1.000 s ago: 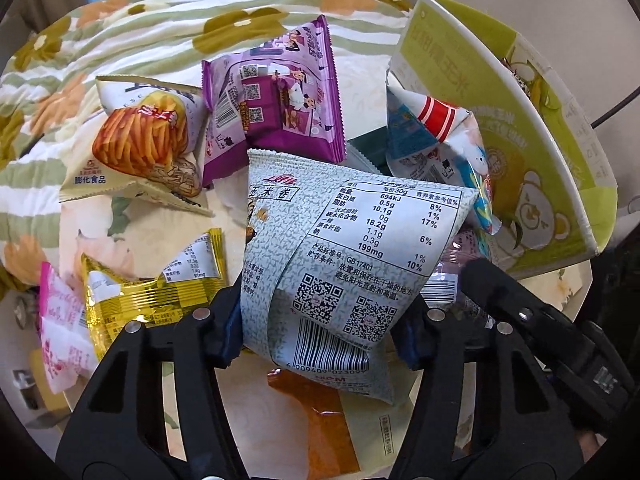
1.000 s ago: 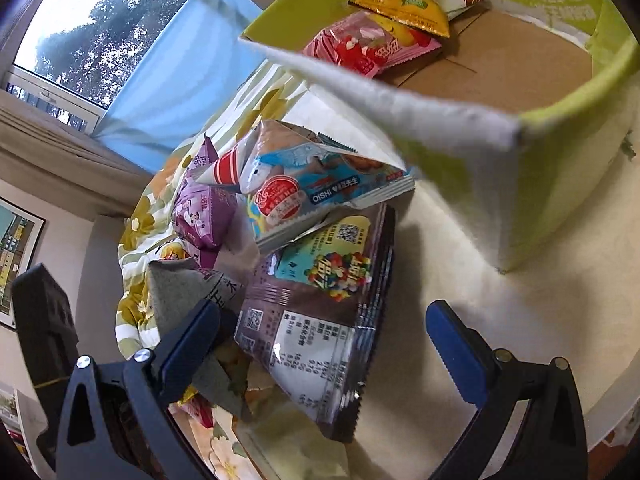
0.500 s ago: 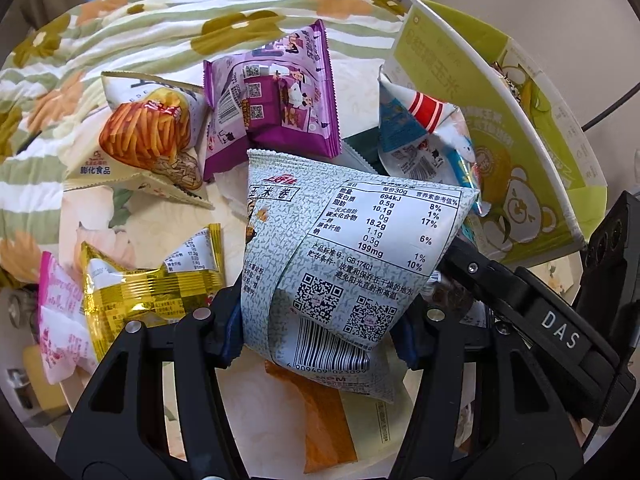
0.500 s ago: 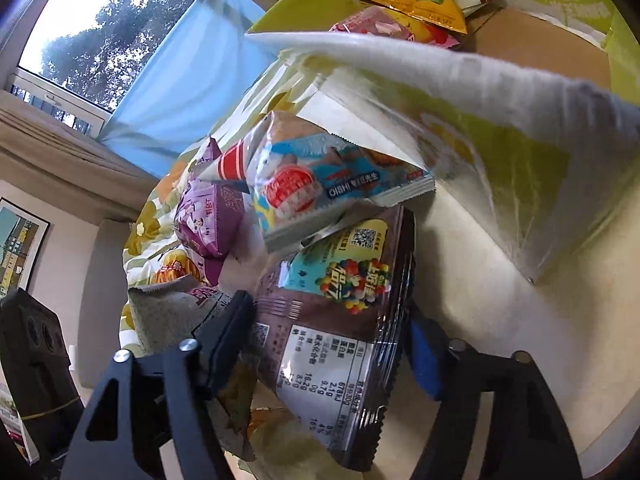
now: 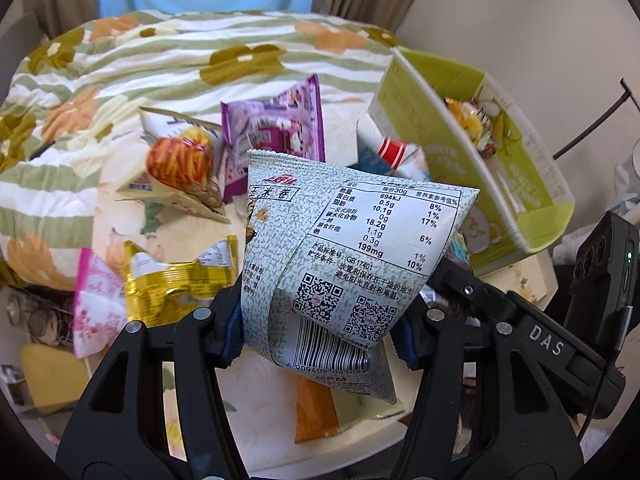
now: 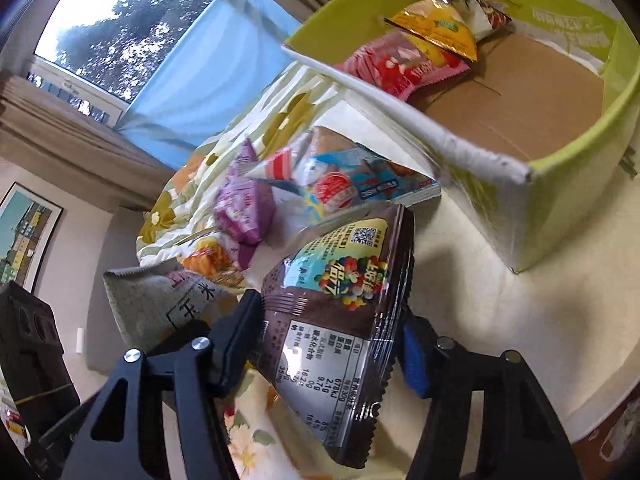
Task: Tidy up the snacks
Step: 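Carry both bags into the green box and open both tools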
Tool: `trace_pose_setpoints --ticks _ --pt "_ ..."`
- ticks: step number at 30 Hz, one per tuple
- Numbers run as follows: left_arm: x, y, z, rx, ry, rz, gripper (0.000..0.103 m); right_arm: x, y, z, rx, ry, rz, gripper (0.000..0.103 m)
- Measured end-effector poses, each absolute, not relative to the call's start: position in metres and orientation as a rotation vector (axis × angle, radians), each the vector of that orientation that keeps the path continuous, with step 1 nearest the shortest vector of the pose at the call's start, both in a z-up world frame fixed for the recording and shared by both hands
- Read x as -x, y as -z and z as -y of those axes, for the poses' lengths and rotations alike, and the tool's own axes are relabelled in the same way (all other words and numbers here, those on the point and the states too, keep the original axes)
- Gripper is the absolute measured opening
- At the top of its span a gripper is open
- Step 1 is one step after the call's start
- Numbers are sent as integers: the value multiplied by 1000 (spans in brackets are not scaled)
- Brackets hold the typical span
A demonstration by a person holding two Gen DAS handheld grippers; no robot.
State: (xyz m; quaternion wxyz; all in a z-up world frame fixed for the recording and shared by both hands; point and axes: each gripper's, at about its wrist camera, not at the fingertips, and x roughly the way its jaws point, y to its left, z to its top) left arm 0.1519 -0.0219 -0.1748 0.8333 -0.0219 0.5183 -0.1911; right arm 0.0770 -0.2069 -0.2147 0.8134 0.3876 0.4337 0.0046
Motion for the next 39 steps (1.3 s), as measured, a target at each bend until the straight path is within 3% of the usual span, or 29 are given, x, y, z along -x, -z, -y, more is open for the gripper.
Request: trace_pose_setpoints --ticks 12,22,28,37,38,39 --pt "-140 103 23 100 385 -981 55 -61 129 225 -721 -113 -790 58" --pt "-157 65 112 115 413 -922 55 -74 72 323 -595 -140 -706 58" --pt "-181 75 202 97 445 -949 55 -88 68 402 -553 -114 -711 58" --pt "-215 131 308 13 393 -1065 55 -113 88 479 -496 -98 -783 58" --pt "-216 135 313 7 383 -1066 58 -115 90 484 -490 -99 -790 58" --pt "-216 138 317 0 383 -1066 72 -117 92 489 -483 -99 -797 58"
